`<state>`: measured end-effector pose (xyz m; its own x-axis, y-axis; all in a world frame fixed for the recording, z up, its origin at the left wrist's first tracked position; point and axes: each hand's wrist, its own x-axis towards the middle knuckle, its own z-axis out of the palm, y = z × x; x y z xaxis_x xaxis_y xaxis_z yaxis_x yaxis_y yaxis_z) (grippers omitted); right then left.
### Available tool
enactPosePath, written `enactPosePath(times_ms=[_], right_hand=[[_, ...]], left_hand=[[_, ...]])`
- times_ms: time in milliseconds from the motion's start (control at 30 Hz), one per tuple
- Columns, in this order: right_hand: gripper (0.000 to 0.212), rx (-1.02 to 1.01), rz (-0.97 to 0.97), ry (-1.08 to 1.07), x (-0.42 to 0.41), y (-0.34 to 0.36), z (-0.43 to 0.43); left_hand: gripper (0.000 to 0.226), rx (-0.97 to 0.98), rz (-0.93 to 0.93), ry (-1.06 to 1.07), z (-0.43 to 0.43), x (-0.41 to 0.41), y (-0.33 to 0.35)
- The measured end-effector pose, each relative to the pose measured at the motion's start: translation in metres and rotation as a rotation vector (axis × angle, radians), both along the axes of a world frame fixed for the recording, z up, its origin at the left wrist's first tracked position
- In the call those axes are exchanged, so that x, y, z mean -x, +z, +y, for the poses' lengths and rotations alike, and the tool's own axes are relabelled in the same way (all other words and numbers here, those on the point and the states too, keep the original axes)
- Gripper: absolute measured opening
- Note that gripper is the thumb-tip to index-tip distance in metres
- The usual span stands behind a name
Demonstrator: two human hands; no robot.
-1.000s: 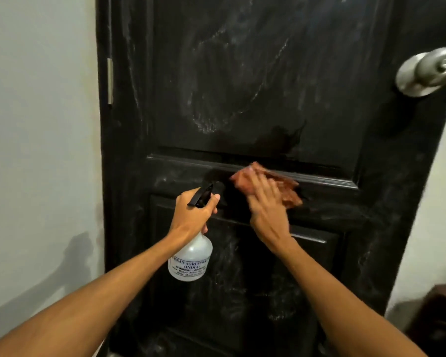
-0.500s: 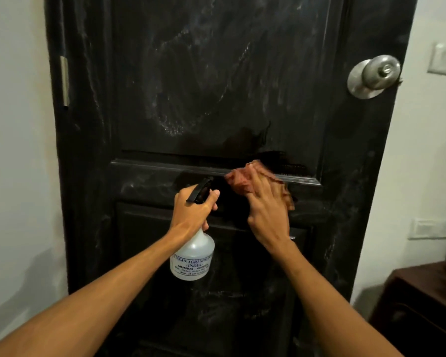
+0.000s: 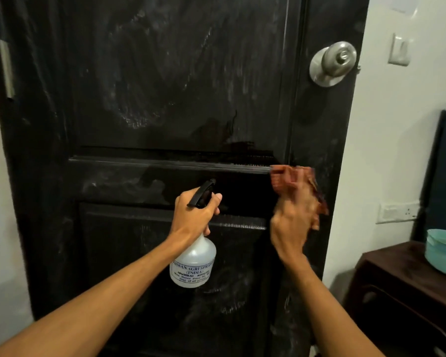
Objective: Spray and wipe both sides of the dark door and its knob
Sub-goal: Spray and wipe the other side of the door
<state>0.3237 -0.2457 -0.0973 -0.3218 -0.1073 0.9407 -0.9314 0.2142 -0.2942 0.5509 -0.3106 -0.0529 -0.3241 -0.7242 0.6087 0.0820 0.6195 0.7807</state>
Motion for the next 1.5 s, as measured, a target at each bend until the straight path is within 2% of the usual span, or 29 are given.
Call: enactPosePath(times_ms=[67, 100, 200, 267, 300, 400, 467, 600, 667, 767, 867, 1000, 1133, 1233, 1300, 1400, 1433, 1500], right_hand=[[0.068, 0.102, -0.189, -0.055, 0.004, -0.002, 0.002], [0.069, 0.084, -0.177, -0.06, -0.002, -0.001, -0.003], [0.063, -0.14, 0.136, 0.046, -0.015, -0.001, -0.018], [0.053, -0.189, 0.21, 0.039, 0.003, 0.001, -0.01], [0.051, -0.146, 0.151, 0.015, 0.016, 0.001, -0.004], [0.058, 0.064, -0.227, -0.03, 0.048, -0.018, 0.014], [0.064, 0.053, -0.271, -0.047, 0.042, -0.025, 0.01], [0.083, -0.167, 0.032, 0.057, 0.006, -0.024, -0.013], [0.078, -0.236, 0.186, 0.074, 0.002, -0.019, -0.016], [0.065, -0.14, 0.096, 0.008, 0.008, -0.015, -0.016], [0.082, -0.094, 0.037, 0.019, -0.014, -0.012, -0.038], [0.089, -0.232, 0.258, 0.107, -0.079, -0.001, -0.089], [0.077, -0.336, 0.438, 0.153, -0.136, 0.006, -0.139], [0.071, -0.26, 0.376, 0.159, -0.167, 0.012, -0.167], [0.077, -0.231, 0.297, 0.147, -0.192, 0.009, -0.185], [0.089, -0.446, 0.523, 0.253, -0.238, -0.006, -0.22], [0.086, -0.488, 0.597, 0.289, -0.25, -0.006, -0.227], [0.075, -0.474, 0.57, 0.32, -0.258, 0.009, -0.233]], left_hand=[[0.025, 0.0, -0.001, -0.027, 0.006, 0.008, -0.004], [0.025, 0.003, -0.005, -0.039, 0.009, 0.014, -0.004], [0.024, 0.001, -0.013, -0.061, 0.016, 0.033, -0.003], [0.023, 0.002, -0.004, -0.075, 0.022, 0.046, -0.001], [0.022, 0.011, -0.006, -0.082, 0.024, 0.051, 0.001], [0.023, 0.004, -0.033, -0.125, 0.034, 0.063, -0.007], [0.024, -0.005, -0.043, -0.121, 0.035, 0.066, -0.013], [0.026, -0.038, -0.053, -0.065, 0.023, 0.057, -0.019], [0.026, -0.071, -0.057, 0.006, 0.011, 0.044, -0.022], [0.033, -0.099, -0.065, 0.103, -0.006, 0.022, -0.026], [0.029, -0.127, -0.045, 0.176, -0.021, 0.0, -0.035], [0.024, -0.177, 0.008, 0.279, -0.047, -0.03, -0.039], [0.026, -0.179, 0.057, 0.409, -0.077, -0.069, -0.04], [0.022, -0.17, 0.061, 0.457, -0.108, -0.119, -0.039], [0.023, -0.151, 0.037, 0.495, -0.124, -0.146, -0.039], [0.022, -0.145, 0.027, 0.568, -0.141, -0.173, -0.036], [0.02, -0.152, 0.032, 0.572, -0.144, -0.181, -0.038], [0.017, -0.168, 0.03, 0.561, -0.147, -0.193, -0.04]])
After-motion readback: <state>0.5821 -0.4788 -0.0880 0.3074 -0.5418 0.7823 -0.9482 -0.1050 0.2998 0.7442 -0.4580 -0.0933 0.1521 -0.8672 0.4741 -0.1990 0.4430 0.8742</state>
